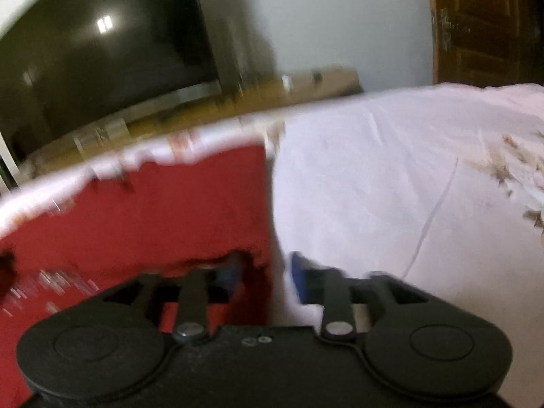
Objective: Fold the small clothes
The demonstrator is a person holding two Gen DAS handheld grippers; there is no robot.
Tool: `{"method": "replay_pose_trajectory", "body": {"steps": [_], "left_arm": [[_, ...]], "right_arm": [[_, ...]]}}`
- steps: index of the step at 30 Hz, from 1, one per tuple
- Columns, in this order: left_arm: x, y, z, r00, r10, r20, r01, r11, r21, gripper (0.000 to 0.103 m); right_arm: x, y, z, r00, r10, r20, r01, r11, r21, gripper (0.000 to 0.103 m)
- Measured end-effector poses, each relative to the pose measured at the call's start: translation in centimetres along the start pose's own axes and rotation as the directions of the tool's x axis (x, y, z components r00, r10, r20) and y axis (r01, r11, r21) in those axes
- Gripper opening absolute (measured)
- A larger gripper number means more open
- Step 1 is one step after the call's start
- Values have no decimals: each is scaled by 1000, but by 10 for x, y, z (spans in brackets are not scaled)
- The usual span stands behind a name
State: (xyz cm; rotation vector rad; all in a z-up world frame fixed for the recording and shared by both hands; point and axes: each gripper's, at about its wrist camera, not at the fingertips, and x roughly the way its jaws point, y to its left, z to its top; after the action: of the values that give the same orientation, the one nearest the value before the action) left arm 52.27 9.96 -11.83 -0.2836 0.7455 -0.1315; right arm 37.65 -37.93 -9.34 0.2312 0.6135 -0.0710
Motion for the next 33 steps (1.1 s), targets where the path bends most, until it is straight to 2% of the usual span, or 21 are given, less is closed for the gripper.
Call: {"method": "replay_pose_trajectory", "body": {"steps": [1,2,4,6,7,9,10,13,15,17,18,19,21,23,24,26,28,29,30,31,33], "left_arm": [[-4,-1,4,999,3,45,-4,1000,15,81],[-6,-1,8,997,3,79,-5,1000,25,93],[0,-2,19,996,-15,87,13,1000,28,93],[12,-6,26,997,-22,67,20,999,34,92],[21,-8,28,999,-8,47,6,999,42,90],[39,-8,27,1000,20,-8,-19,999,48,70],[47,-8,26,999,31,-36,-29,998,52,66],[53,-19,20,997,75,-26,-71,989,131,55],[53,-20,20,998,66,-21,-62,989,131,19],[53,-16,20,999,51,-9,-50,993,105,9],[50,-15,19,999,48,13,-49,994,95,7],[47,-14,17,998,44,38,-47,996,82,7],[40,-15,12,995,56,88,-63,995,73,6],[44,-15,6,993,80,86,-86,994,71,6],[46,-15,3,992,84,90,-89,994,57,6],[48,-16,4,992,93,86,-99,993,64,6],[49,-16,6,993,87,74,-93,993,79,7],[49,-14,8,995,77,65,-82,993,83,7],[47,-12,10,996,66,60,-71,994,81,13],[42,-10,11,996,69,63,-73,995,64,16],[25,-12,10,991,64,117,-70,996,54,27]], "right_arm": [[-8,-3,3,999,14,49,-14,1000,-10,48],[-11,-6,9,997,26,71,-25,1000,-15,48],[1,-15,24,997,47,66,-49,998,26,47],[22,-28,40,995,83,63,-90,989,120,44],[35,-33,47,992,112,63,-121,979,163,40],[61,-42,58,987,150,55,-158,961,227,38],[73,-45,62,985,166,44,-172,953,249,38],[103,-55,68,971,238,12,-230,923,308,42],[119,-57,71,962,272,-18,-251,908,334,41],[130,-55,72,958,282,-58,-250,914,320,24],[134,-52,72,951,298,-86,-261,919,297,9],[133,-48,72,951,293,-101,-259,930,259,8],[119,-42,74,968,246,-49,-235,957,170,7],[108,-43,77,975,221,0,-218,965,146,7],[112,-40,77,981,194,-9,-192,975,115,7],[130,-34,68,988,134,-79,-131,990,41,7],[128,-34,66,989,137,-62,-134,990,44,6],[127,-33,66,989,131,-63,-129,991,38,7],[125,-32,66,990,129,-64,-127,991,30,11],[121,-31,66,991,121,-62,-120,992,24,22],[99,-28,69,995,101,-4,-101,995,-11,23]]}}
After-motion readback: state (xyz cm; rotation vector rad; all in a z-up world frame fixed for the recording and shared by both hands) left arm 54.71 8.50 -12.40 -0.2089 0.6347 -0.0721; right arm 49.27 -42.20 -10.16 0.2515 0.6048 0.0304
